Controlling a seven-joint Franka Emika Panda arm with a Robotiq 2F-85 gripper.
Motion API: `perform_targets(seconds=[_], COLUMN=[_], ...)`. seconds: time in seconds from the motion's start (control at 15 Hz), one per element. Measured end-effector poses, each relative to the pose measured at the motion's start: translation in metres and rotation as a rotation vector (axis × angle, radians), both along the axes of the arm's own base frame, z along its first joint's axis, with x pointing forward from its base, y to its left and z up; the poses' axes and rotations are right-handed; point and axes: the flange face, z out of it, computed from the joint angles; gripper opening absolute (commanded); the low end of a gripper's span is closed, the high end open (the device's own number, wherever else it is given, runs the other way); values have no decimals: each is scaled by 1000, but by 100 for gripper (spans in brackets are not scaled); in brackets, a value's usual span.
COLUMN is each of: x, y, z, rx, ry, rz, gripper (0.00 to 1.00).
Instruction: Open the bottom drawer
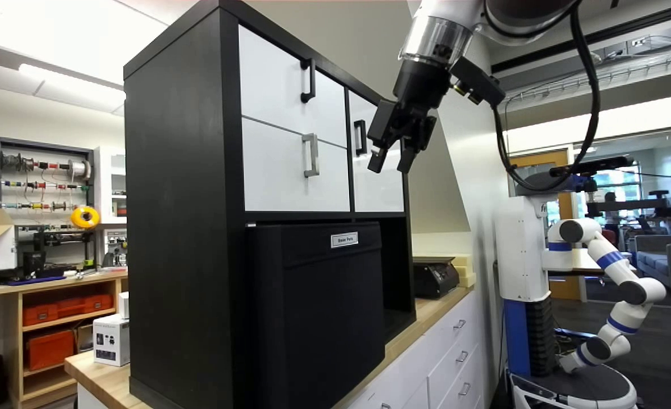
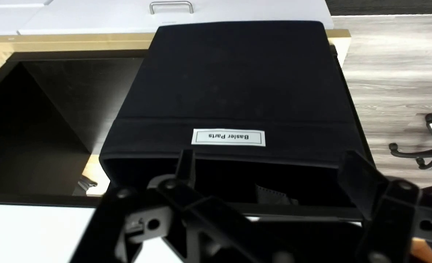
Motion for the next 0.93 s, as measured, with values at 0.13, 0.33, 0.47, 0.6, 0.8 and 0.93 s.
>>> perform_targets(seconds=[0.13, 0.33, 0.47, 0.6, 0.8, 0.93], x=[12, 12, 12, 12, 12, 13], y=[-4, -2, -2, -2, -2, -2], z=[4, 2, 2, 2, 1, 1], rx=[4, 4, 4, 4, 4, 4], ry=[-5, 0, 0, 0, 0, 2], rz=[0, 4, 5, 5, 5, 5], gripper=[100, 100, 100, 100, 100, 100])
